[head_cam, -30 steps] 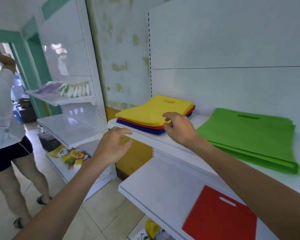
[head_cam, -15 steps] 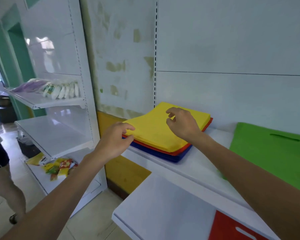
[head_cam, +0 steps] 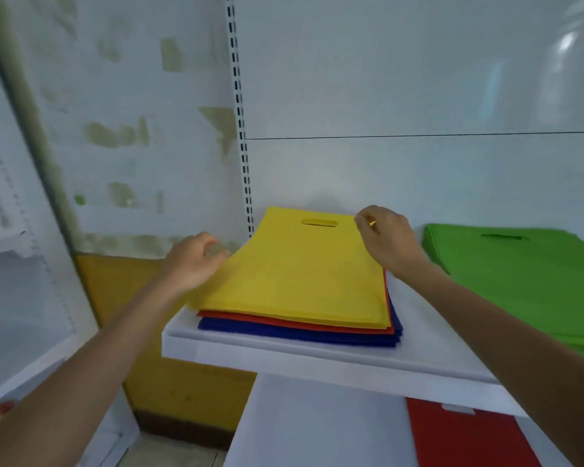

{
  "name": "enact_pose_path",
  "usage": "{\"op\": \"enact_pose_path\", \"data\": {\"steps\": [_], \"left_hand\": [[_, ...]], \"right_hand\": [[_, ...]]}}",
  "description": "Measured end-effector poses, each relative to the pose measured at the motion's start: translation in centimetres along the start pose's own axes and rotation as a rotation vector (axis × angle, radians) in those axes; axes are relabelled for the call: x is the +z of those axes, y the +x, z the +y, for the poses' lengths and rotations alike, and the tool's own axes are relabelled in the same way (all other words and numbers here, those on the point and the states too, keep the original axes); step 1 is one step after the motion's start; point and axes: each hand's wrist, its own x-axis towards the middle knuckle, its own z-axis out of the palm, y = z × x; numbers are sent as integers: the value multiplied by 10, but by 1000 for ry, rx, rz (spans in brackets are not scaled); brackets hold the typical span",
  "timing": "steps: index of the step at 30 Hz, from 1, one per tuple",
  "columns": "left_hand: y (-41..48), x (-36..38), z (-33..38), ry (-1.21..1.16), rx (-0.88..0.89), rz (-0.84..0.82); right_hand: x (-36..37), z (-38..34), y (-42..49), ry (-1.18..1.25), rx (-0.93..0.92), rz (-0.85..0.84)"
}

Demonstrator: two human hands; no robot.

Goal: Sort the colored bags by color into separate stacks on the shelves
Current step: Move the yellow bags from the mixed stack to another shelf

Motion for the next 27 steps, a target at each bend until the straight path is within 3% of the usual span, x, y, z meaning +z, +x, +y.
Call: {"op": "enact_pose_path", "data": {"steps": [2, 5, 9, 12, 16, 27], "left_hand": [[11, 10, -5, -47, -23, -62], [14, 27, -10, -134, -12, -130], [9, 38, -17, -289, 46, 2], [11, 38, -21, -252, 160, 86], [9, 37, -19, -271, 174, 131], [-3, 26, -16, 26, 326, 309]], "right_hand": [[6, -8, -6, -54, 83, 34], [20, -21, -13, -171, 360, -31], [34, -25, -28, -306, 563, -112], [35, -24, -30, -344, 572, -60], [32, -25, -30, -237, 594, 59], [25, -31, -36, -271, 311, 316]]}}
